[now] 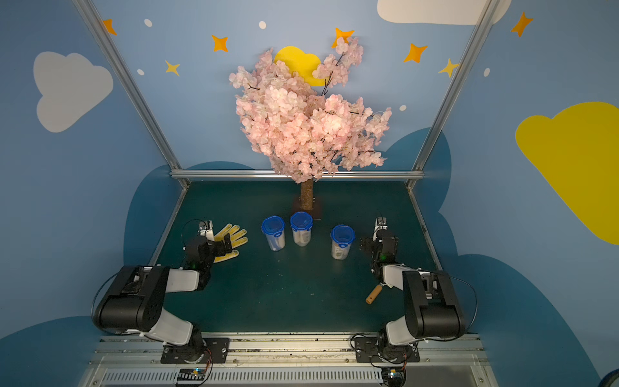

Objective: Take out toiletry kits
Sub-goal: Pick up the container from the center of the board.

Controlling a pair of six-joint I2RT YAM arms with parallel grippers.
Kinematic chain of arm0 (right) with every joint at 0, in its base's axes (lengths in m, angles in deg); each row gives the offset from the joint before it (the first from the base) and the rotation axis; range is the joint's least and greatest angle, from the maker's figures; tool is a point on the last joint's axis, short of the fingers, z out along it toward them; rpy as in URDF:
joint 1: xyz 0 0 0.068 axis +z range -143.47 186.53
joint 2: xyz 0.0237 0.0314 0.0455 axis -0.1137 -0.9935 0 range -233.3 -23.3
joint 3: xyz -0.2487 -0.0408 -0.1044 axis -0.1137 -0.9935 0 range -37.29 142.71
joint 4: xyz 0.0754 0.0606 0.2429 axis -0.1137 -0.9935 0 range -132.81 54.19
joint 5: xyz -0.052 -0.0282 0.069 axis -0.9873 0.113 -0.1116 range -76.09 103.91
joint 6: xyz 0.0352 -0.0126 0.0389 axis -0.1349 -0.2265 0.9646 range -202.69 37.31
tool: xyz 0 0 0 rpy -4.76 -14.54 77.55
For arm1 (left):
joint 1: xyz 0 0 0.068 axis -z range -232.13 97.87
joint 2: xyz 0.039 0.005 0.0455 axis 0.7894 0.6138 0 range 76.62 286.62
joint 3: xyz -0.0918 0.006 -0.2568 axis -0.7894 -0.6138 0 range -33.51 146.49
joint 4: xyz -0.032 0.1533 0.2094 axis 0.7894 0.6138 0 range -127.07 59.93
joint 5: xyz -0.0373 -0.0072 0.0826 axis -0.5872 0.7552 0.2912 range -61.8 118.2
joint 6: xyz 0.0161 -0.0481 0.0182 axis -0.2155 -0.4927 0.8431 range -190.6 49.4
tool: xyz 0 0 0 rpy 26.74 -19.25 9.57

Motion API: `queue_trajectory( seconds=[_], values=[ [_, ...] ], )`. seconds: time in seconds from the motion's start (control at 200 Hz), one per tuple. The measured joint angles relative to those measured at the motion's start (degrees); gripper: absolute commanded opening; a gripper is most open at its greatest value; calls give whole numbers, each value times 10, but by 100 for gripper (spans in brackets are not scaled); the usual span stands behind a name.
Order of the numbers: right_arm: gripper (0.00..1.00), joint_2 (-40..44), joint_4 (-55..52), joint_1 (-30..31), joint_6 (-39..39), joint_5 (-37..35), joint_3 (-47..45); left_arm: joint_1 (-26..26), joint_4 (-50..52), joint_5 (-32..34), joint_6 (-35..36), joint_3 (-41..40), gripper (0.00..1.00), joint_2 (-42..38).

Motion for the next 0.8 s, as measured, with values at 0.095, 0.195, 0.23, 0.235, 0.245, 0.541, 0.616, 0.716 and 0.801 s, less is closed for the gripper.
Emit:
queue_trajectory(
  seconds=[0.095,0.195,0.23,0.235,0.245,0.541,0.616,0.716,0.801],
  values=[
    [98,3,-3,2,1,-7,0,1,37,-2,3,10,100,-20],
    [98,21,1,8,-1,-18,-9,7,88,0,8,33,100,-69],
    [98,26,2,13,-3,-23,-11,10,99,1,12,40,100,-86],
    [98,27,2,15,-4,-26,-11,11,101,1,13,42,100,-89],
    [98,28,2,16,-4,-27,-11,12,103,1,13,43,100,-92],
    [98,146,-185,80,12,-106,108,52,225,30,-11,106,100,-199],
    [98,183,-225,110,24,-126,125,57,278,82,-74,130,100,-226],
    [98,219,-271,127,47,-113,134,53,366,138,-162,158,100,-270],
    [98,237,-320,128,64,-87,142,48,410,149,-203,160,100,-316]
  ],
)
